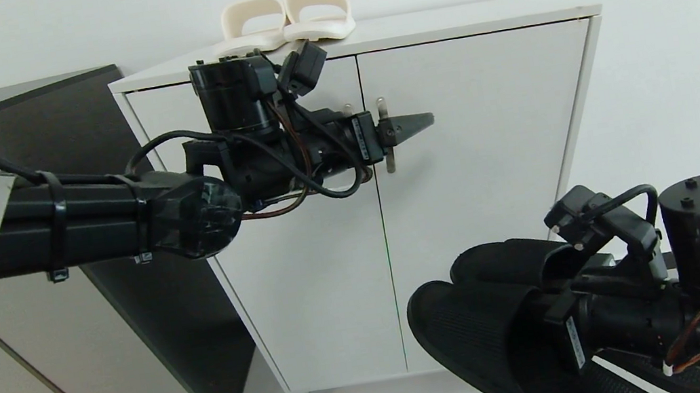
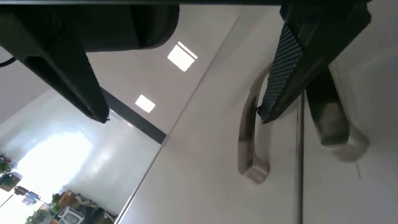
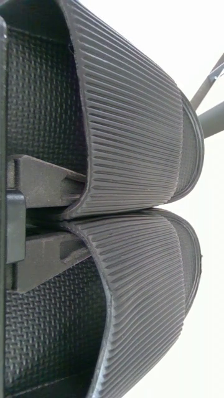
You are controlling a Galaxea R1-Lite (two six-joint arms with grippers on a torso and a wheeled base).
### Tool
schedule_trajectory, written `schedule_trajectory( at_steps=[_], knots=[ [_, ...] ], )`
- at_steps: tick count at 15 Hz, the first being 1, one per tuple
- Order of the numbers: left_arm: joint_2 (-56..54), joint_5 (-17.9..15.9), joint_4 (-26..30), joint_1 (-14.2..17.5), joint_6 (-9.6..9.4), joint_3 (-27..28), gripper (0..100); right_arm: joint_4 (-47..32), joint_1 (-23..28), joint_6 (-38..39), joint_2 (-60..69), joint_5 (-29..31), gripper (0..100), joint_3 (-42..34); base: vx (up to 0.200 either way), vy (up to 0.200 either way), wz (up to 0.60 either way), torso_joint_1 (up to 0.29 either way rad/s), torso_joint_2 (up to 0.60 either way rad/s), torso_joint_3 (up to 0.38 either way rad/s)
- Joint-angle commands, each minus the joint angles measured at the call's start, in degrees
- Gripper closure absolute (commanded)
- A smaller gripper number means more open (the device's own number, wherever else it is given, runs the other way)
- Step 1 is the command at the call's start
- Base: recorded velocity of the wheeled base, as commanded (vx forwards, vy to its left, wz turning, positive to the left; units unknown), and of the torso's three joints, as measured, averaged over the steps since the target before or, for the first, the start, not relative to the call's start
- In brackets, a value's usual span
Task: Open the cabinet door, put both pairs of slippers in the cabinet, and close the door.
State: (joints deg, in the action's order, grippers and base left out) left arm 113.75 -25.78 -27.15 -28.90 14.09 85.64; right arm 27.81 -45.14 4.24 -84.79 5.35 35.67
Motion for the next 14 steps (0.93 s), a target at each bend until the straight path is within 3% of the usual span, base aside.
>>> schedule_trajectory(
  at_steps=[1, 2, 3, 6, 9, 12, 13, 14],
  knots=[
    [0.9, 0.2, 0.1, -0.5, -0.03, 0.4, 0, 0.0, 0.0, 0.0, 0.1, -0.1, 100, 0.0, 0.0, 0.0, 0.0, 0.0, 0.0, 0.0],
    [0.9, 0.2, 0.1, -0.6, -0.03, 0.4, 0, -0.1, 0.0, 0.0, 0.2, -0.1, 100, 0.0, 0.0, 0.0, 0.0, 0.0, 0.0, 0.0],
    [0.9, 0.2, 0.1, -0.7, -0.03, 0.3, 100, -0.2, 0.0, 0.1, 0.3, -0.1, 100, -0.1, 0.0, 0.0, 0.0, 0.0, 0.0, 0.0],
    [-0.2, 0.2, 0.1, -0.7, -0.03, -0.6, 100, -0.4, -0.2, 0.0, 0.3, -0.6, 100, -0.5, 0.0, 0.0, 0.0, 0.0, 0.0, 0.0],
    [-4.5, 0.0, 0.1, -1.2, -0.03, -4.6, 100, -1.7, -0.5, -2.7, 3.3, -7.0, 100, -3.2, 0.0, 0.0, 0.0, 0.0, 0.0, 0.0],
    [-8.7, 0.0, 0.0, -2.7, -0.21, -8.7, 100, -1.9, -0.6, -3.5, 3.8, -9.7, 100, -4.3, 0.0, 0.0, 0.0, 0.0, 0.0, 0.0],
    [-10.9, 0.0, -0.1, -3.4, -0.38, -11.4, 100, -1.9, -0.8, -3.5, 3.8, -10.3, 100, -4.5, 0.0, 0.0, 0.0, 0.0, 0.0, 0.0],
    [-12.2, 0.1, -0.2, -3.4, -1.7, -13.2, 100, -1.9, -0.8, -3.5, 3.9, -10.4, 100, -4.7, 0.0, 0.0, 0.0, 0.0, 0.0, 0.0]
  ],
)
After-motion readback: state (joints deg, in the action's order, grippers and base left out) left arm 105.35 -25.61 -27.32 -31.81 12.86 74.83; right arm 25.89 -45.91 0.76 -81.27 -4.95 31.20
